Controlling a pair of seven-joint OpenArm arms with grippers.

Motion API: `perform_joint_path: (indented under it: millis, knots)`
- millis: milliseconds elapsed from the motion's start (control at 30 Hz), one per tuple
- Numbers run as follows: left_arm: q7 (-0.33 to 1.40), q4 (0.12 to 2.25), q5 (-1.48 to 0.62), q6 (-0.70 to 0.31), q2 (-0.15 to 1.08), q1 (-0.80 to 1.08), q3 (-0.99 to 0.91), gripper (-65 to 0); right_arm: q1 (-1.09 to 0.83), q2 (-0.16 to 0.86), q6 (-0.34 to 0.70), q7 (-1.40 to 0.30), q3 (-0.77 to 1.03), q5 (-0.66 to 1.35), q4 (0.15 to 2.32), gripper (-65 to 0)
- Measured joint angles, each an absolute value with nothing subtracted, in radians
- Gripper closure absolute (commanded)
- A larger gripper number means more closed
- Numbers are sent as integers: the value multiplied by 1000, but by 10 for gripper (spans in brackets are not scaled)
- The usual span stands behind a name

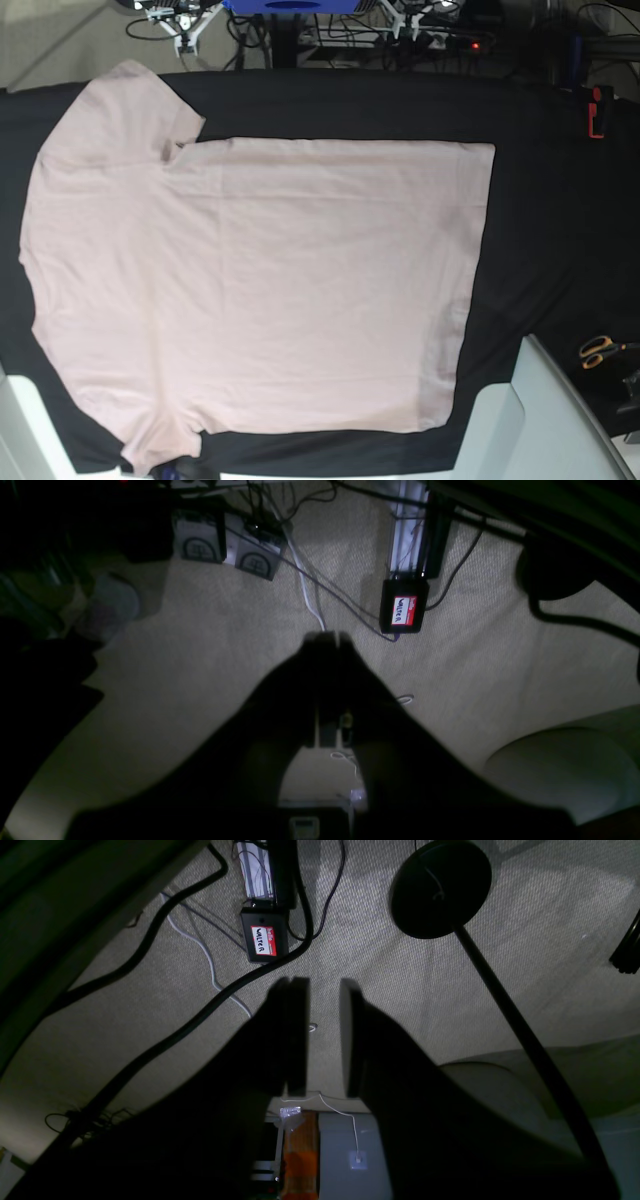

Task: Fold the T-shirt properly
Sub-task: 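Move both grippers down toward the shirt's shoulder corners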

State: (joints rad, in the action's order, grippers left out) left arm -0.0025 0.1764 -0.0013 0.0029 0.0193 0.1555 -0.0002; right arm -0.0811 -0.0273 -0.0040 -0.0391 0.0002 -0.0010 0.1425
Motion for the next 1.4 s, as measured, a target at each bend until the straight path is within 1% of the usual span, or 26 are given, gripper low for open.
perform_joint_path:
  millis: [133, 200, 233, 267, 300, 367, 600, 833, 933, 1000, 1100, 1200, 1267, 1333, 1400]
  knots:
    - [-6, 184, -1, 4, 19, 171, -1, 0, -81, -27, -4, -46, 0, -1, 143, -104]
    - [-4, 223, -1, 4, 19, 194, -1, 0, -81, -27, -4, -46, 0, -1, 143, -92]
    - [-4, 247, -1, 3, 19, 209, -1, 0, -82, -27, -4, -46, 0, -1, 142, -66]
    - [0, 270, -1, 3, 19, 223, -1, 0, -82, -27, -4, -47, 0, -4, 142, -21]
    - [1, 292, -1, 3, 19, 235, -1, 0, -82, -27, -4, -46, 0, -4, 142, 0]
    - [1, 300, -1, 3, 19, 241, -1, 0, -84, -27, -4, -46, 1, -4, 145, -11]
    - [-2, 301, -1, 3, 20, 237, 0, 0, -124, -27, -4, -49, 1, -1, 202, 0]
    - [-2, 306, 7, 3, 21, 237, 9, 0, -123, -27, -4, -46, 1, -1, 203, 0]
    - [-3, 318, 1, 1, 36, 240, 6, 0, -129, -27, -4, -97, 1, -1, 220, 0]
    - [-24, 377, 2, 1, 56, 276, 1, 0, -166, -28, -4, -125, 9, 2, 297, 0]
    - [-94, 516, 2, 1, 90, 379, 3, 0, -279, -31, 0, -228, 85, 62, 527, 0]
    - [-98, 640, 1, 0, 124, 496, 1, 0, -406, -4, 69, -433, 152, 67, 792, 0]
    - [-92, 724, 1, 1, 145, 558, 1, 0, -464, 6, 121, -533, 214, 68, 957, 0]
    - [-90, 817, 0, 1, 162, 611, 0, 0, -502, 6, 132, -602, 267, 67, 1091, 0]
    - [-102, 923, -1, 3, 175, 657, -1, 0, -532, -2, 138, -637, 303, 74, 1195, 0]
